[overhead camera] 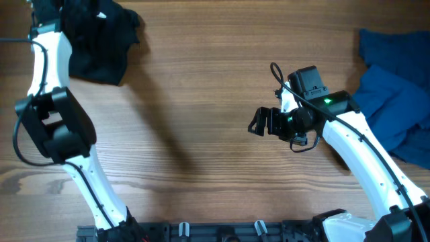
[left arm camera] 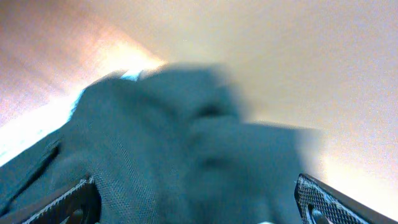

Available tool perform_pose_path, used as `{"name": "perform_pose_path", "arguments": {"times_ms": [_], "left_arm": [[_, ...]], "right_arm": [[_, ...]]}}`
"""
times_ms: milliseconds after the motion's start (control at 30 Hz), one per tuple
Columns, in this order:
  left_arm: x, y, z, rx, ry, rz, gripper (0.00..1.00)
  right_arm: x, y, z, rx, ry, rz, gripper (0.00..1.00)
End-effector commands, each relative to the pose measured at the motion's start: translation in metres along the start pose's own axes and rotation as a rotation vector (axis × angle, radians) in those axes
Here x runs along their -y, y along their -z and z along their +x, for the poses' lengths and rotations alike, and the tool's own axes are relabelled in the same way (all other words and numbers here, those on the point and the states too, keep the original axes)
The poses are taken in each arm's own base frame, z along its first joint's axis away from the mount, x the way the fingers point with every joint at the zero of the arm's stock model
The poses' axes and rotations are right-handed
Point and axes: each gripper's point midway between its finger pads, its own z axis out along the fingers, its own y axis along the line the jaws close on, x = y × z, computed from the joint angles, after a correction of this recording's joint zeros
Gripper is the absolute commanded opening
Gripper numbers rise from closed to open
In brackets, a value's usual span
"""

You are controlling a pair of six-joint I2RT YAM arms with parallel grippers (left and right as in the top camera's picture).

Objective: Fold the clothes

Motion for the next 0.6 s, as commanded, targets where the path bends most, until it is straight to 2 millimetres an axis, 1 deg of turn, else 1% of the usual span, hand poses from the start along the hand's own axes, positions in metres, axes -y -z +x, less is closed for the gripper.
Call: {"name": "perform_pose_path", "arguments": {"times_ms": [0, 67, 167, 267, 433, 567], "left_arm": [[0.069, 0.083, -0.060, 0.145, -0.013, 0.160, 1.00], [0.076, 0.094, -0.063, 0.151, -0.018, 0.173, 1.00], [0.074, 0.093, -0.055, 0.122, -0.023, 0.155, 1.00], [0.062, 0.080, -0.038, 0.072, -0.035, 0.102, 1.00], [0.051, 0.056, -0.011, -0.006, -0.046, 0.063, 1.00], [0.038, 0.032, 0.027, -0.109, -0.055, 0.020, 1.00]], "right_arm": [[0.001, 0.000, 0.002, -0.001, 0.037, 0.006, 0.99], [0.001, 0.000, 0.002, -0.003, 0.041, 0.007, 0.99], [0.001, 0.000, 0.002, -0.004, 0.041, 0.007, 1.00], [0.002, 0.000, 0.004, -0.011, 0.045, 0.009, 0.99], [0.002, 0.000, 0.005, -0.013, 0.044, 0.011, 0.99], [0.002, 0.000, 0.004, -0.010, 0.044, 0.010, 0.99]]}}
